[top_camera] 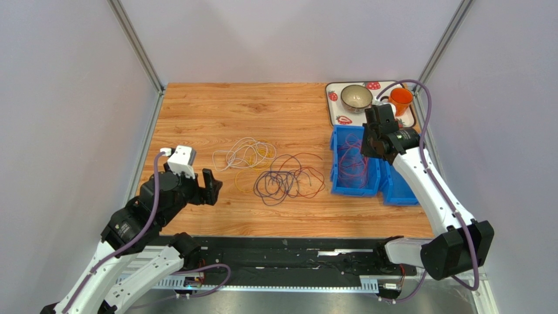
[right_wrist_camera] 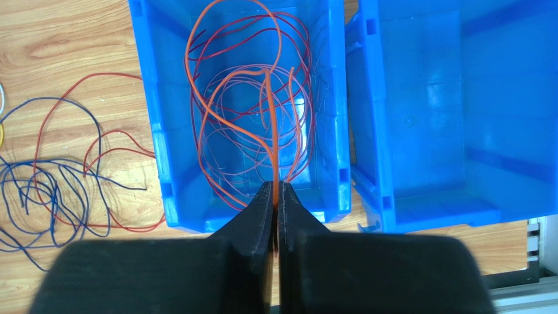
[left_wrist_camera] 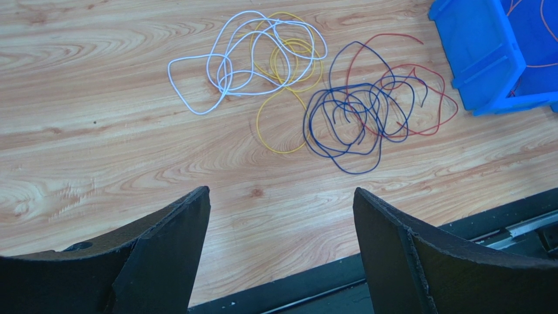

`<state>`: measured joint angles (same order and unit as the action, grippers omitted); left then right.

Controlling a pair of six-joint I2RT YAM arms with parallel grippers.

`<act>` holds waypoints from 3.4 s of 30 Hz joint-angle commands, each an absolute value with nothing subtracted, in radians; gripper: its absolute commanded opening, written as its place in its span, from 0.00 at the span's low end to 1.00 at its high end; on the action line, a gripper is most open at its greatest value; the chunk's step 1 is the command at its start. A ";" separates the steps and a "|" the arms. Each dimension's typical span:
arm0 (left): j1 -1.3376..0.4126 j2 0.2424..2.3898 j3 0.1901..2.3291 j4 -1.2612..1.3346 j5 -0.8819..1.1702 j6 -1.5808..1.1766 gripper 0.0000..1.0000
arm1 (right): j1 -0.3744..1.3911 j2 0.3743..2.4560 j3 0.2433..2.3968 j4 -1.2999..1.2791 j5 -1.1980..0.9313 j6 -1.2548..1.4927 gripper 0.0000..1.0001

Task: Untangle the cables

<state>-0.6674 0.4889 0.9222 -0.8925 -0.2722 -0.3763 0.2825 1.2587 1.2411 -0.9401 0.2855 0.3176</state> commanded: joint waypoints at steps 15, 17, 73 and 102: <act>-0.667 0.495 0.917 -0.861 -0.268 -0.359 0.88 | 0.270 1.260 1.299 -0.985 0.261 0.425 0.95; -0.667 0.500 0.917 -0.859 -0.259 -0.359 0.88 | 0.271 1.247 1.290 -0.980 0.217 0.428 0.92; -0.637 1.804 1.364 -0.574 -0.212 -0.345 0.63 | 0.431 1.035 0.927 -0.723 -0.173 0.472 0.84; -0.600 1.749 1.687 -0.797 -0.170 -0.334 0.00 | 0.431 1.005 0.931 -0.749 -0.164 0.471 0.84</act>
